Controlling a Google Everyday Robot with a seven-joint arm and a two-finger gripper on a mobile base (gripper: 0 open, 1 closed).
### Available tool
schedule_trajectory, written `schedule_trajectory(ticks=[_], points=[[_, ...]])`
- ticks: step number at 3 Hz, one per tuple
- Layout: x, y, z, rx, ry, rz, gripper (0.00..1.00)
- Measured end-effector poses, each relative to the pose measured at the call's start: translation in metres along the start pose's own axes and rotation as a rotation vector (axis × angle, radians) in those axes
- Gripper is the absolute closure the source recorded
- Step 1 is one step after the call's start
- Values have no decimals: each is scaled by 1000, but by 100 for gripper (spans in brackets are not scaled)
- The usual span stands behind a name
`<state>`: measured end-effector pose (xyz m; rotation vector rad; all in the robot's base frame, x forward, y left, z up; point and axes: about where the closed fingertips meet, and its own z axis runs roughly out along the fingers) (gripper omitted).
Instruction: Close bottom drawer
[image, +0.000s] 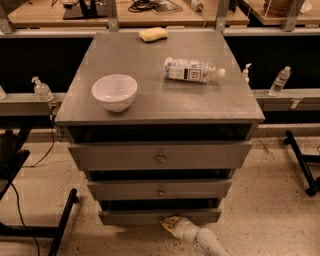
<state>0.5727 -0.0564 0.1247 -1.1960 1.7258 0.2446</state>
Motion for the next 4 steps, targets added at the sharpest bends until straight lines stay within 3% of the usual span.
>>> schedule_trajectory(ticks=[2, 4], points=[[-4, -19, 12, 24, -23, 12, 100], [-3, -24, 13, 34, -31, 20, 100]])
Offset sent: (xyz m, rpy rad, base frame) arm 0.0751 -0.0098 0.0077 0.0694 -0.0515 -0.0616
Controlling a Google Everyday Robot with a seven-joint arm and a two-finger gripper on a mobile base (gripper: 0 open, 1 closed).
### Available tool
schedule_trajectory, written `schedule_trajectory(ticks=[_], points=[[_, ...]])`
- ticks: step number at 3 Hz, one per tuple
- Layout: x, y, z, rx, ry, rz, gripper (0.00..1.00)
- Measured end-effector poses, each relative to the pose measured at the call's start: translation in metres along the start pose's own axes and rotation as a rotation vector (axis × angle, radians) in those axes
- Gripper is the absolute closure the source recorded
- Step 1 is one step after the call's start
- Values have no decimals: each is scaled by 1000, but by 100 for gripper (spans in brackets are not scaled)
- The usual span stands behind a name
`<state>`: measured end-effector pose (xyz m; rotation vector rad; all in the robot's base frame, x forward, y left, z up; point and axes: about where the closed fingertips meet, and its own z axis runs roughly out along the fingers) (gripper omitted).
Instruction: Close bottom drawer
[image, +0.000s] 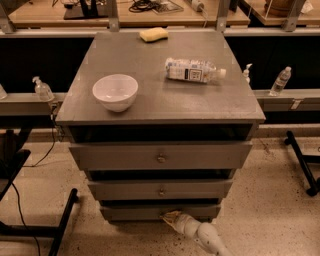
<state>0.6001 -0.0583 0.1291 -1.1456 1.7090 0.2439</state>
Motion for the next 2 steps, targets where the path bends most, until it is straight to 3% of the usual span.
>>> schedule_trajectory(ticks=[1, 2], points=[[0, 0, 0, 0, 0, 0, 100], [-9, 8, -18, -43, -26, -1, 100]])
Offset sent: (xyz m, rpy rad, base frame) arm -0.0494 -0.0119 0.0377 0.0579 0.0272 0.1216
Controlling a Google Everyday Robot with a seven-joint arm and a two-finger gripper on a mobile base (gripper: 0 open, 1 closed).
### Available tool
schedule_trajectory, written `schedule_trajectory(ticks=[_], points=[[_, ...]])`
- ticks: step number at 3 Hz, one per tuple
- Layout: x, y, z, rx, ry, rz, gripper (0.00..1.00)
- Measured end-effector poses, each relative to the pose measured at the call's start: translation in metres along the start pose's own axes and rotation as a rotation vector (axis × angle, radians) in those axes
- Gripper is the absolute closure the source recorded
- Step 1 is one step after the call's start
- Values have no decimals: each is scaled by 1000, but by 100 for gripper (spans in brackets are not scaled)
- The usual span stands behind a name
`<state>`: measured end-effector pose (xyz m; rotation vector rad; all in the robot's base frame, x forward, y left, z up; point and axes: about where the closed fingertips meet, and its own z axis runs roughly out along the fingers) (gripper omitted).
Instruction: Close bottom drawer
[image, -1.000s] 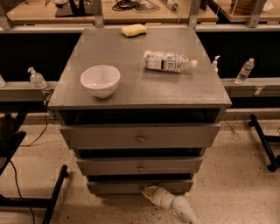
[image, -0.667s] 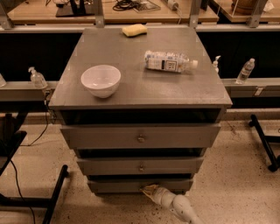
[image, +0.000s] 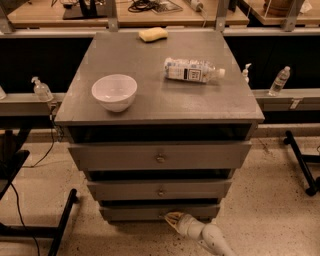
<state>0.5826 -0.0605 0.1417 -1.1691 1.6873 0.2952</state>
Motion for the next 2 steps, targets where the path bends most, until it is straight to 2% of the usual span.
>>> schedule_trajectory(ticks=[1, 2], points=[[-2, 35, -49, -38, -10, 26, 100], [-2, 70, -89, -35, 11, 131, 100]])
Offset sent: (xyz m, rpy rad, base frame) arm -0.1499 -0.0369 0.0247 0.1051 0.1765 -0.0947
